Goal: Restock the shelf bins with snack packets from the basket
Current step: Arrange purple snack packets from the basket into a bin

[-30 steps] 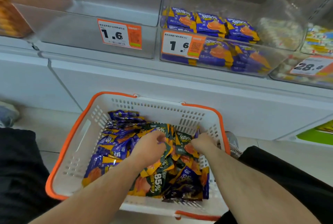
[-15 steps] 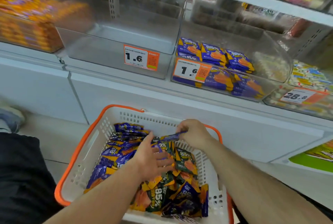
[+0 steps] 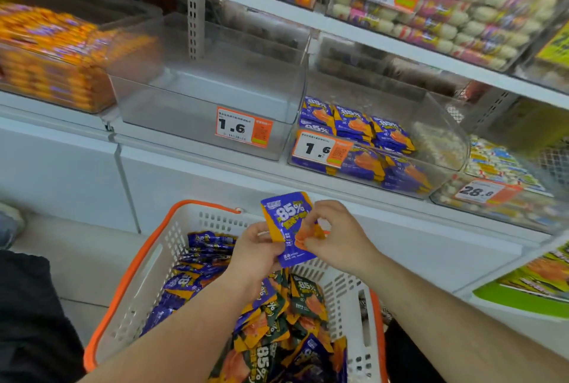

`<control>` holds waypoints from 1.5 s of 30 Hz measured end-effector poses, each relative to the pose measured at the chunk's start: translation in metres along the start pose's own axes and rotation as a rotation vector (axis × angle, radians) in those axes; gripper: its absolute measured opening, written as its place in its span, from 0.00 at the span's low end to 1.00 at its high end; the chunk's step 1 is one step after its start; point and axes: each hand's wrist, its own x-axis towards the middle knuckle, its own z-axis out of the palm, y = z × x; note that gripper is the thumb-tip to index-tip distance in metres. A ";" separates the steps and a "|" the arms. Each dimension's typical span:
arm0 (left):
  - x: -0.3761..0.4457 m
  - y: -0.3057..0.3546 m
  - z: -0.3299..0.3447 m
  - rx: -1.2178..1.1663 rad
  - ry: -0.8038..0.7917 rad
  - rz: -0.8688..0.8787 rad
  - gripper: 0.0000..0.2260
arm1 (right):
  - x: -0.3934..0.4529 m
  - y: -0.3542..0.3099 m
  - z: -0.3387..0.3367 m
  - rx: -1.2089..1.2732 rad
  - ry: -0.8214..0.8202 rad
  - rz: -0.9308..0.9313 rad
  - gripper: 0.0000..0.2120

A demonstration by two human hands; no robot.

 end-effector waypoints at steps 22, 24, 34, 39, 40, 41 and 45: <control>0.077 0.120 0.083 1.821 0.129 1.087 0.39 | 0.118 -0.030 -0.157 0.000 0.534 0.199 0.33; 0.086 0.113 0.074 1.862 0.169 1.146 0.43 | 0.138 -0.018 -0.156 -0.061 0.450 0.273 0.35; 0.098 0.102 0.072 1.757 0.301 1.329 0.41 | 0.180 0.016 -0.125 -0.413 0.117 0.439 0.27; 0.098 0.100 0.074 1.753 0.335 1.318 0.39 | 0.186 0.018 -0.123 -0.452 -0.058 0.500 0.28; 0.098 0.100 0.074 1.751 0.334 1.318 0.38 | 0.186 0.017 -0.123 -0.458 -0.076 0.496 0.28; 0.098 0.100 0.074 1.751 0.332 1.319 0.38 | 0.186 0.017 -0.123 -0.464 -0.096 0.491 0.28; 0.098 0.100 0.074 1.768 0.322 1.289 0.38 | 0.181 0.018 -0.124 -0.452 -0.102 0.490 0.29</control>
